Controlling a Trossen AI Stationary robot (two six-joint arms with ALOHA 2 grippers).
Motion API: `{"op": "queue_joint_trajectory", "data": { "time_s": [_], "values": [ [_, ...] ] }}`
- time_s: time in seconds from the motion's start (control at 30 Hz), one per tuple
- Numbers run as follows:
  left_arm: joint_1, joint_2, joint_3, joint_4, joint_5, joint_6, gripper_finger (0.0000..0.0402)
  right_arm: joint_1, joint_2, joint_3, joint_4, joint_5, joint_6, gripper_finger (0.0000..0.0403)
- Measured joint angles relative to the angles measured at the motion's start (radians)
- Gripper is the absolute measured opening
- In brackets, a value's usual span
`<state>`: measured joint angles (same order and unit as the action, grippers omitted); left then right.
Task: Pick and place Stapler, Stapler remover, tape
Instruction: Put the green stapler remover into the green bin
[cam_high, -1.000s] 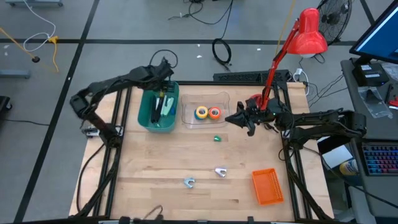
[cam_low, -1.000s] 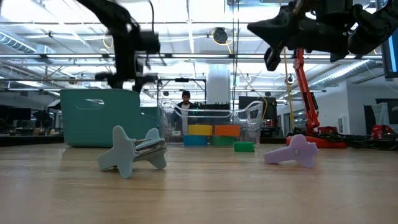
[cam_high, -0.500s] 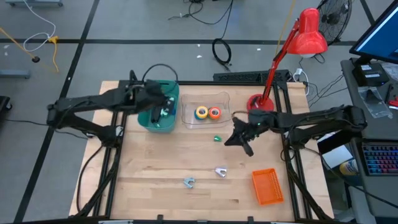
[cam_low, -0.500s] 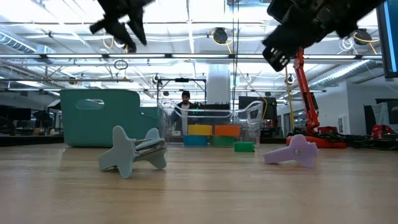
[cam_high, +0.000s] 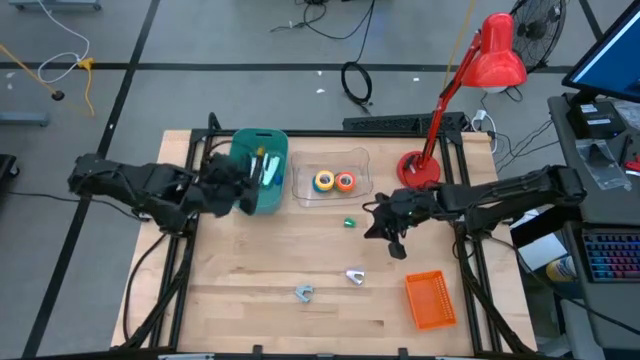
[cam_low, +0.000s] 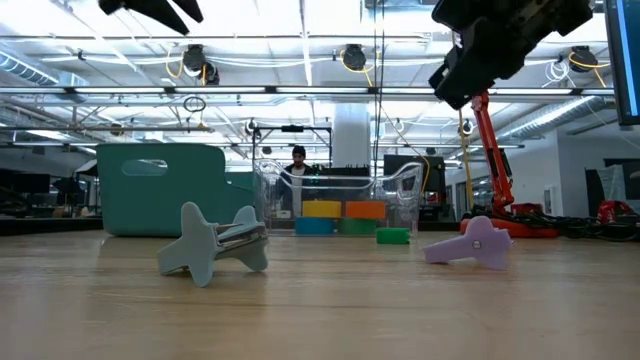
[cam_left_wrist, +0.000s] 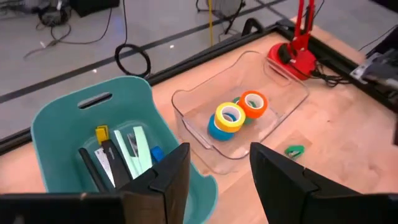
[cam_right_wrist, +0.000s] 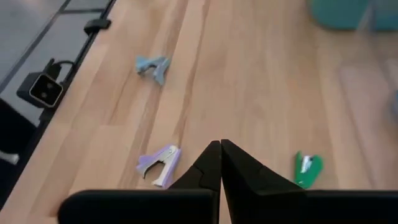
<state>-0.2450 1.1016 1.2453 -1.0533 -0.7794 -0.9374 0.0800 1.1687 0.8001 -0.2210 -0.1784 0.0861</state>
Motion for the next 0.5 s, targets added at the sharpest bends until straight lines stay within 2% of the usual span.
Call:
{"op": "queue_joint_trajectory", "data": {
  "time_s": [0.1,0.27,0.5],
  "values": [
    [-0.07,-0.014,0.0,-0.062,-0.054,-0.07,0.017,0.016,0.05,0.0,0.005,0.008,0.005,0.0014],
    [-0.157,-0.018,0.0,-0.148,-0.095,-0.167,0.017,0.026,0.126,0.0,0.024,0.105,0.048,0.0051],
    [-0.179,-0.016,0.0,-0.15,-0.079,-0.097,0.017,0.02,0.167,0.0,0.043,0.126,0.113,0.0117]
  ]
}}
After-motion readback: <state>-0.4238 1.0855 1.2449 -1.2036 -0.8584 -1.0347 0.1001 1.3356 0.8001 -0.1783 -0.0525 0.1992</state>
